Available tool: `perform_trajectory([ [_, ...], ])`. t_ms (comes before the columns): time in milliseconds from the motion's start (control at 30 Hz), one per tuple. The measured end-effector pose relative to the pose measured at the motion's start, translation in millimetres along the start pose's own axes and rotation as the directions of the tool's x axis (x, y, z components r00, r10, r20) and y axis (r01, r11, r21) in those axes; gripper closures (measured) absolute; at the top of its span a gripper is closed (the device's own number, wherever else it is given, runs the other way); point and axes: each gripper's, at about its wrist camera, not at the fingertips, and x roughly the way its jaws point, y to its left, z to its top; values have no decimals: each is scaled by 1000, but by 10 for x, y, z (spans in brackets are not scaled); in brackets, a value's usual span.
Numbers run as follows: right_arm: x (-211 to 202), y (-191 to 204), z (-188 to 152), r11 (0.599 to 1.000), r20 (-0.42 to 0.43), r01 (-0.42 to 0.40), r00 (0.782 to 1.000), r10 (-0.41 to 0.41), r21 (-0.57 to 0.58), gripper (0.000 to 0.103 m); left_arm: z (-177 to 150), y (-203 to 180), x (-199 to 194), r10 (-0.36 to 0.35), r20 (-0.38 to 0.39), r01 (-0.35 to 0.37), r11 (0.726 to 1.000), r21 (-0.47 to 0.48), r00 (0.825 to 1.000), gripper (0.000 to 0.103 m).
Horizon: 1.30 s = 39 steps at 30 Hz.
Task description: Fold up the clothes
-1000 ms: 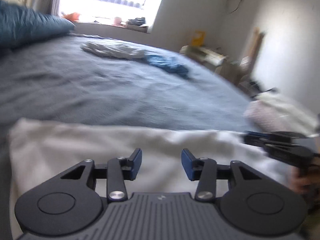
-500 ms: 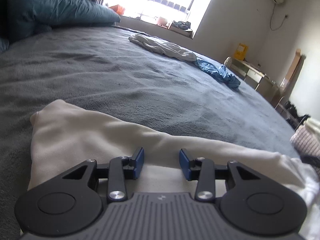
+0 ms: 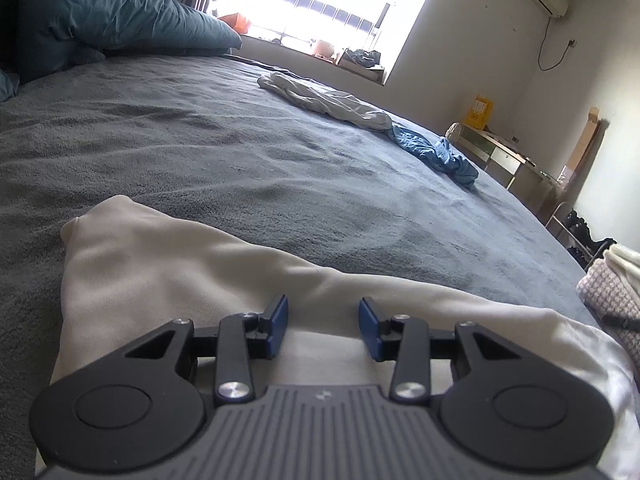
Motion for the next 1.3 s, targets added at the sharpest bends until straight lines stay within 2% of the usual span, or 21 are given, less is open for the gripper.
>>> perform_trajectory([
  [67,152,-53,-78,997,-53,75,996,-76,-19,91,53,3,-52,26,-5,-26,1000,3,1000,62],
  [100,138,-92,-77,994,-49,108,993,-108,-3,92,87,1,-101,59,-3,-59,998,13,998,58],
  [167,39,-128,-29,985,-25,166,986,-165,37,87,140,39,-219,133,25,-134,990,41,991,53],
  [233,-44,97,32,992,4,126,992,-126,-1,87,170,132,-294,184,29,-185,981,55,983,50],
  [300,-124,381,96,996,32,65,997,-64,-58,87,175,259,-331,187,2,-187,982,39,982,50],
  [367,-70,699,140,994,13,-59,998,61,-94,87,146,305,-386,193,5,-193,980,49,981,51],
  [433,58,1008,177,975,-28,-194,981,192,-109,87,115,339,-444,202,13,-202,977,64,979,51],
  [500,328,1249,171,957,-107,-277,958,268,-87,87,87,379,-514,210,22,-211,975,73,977,51],
  [533,476,1310,157,955,-149,-289,949,277,-64,87,76,403,-560,215,29,-216,974,73,976,50],
  [667,613,1308,127,989,-169,-139,977,128,-55,89,38,571,-788,238,33,-239,969,56,971,49],
  [767,344,1433,160,989,-127,-117,986,104,-96,86,15,759,-959,251,23,-252,967,43,968,48],
  [833,199,1673,155,973,-125,-169,981,150,-155,85,3,865,-1055,253,15,-253,967,25,967,48],
  [900,106,2001,110,941,-139,-268,960,243,-204,85,-15,958,-1134,220,-3,-220,975,-21,976,48],
  [933,75,2179,78,918,-148,-332,941,305,-216,85,-27,993,-1169,190,-12,-191,980,-49,982,48],
  [1033,60,2667,-33,831,-204,-524,848,490,-185,85,-73,1090,-1253,98,-35,-102,986,-131,995,48],
  [1067,82,2813,-80,816,-217,-548,832,511,-182,85,-92,1110,-1264,67,-40,-73,986,-148,997,47],
  [1167,159,3194,-236,795,-247,-576,812,529,-192,85,-153,1105,-1246,7,-60,-16,988,-153,998,46],
  [1233,151,3343,-384,789,-278,-584,803,527,-192,85,-206,1088,-1211,8,-66,-17,991,-136,998,46],
  [1300,66,3417,-576,775,-314,-603,785,534,-190,85,-250,1103,-1185,3,-68,-12,992,-128,998,46],
])
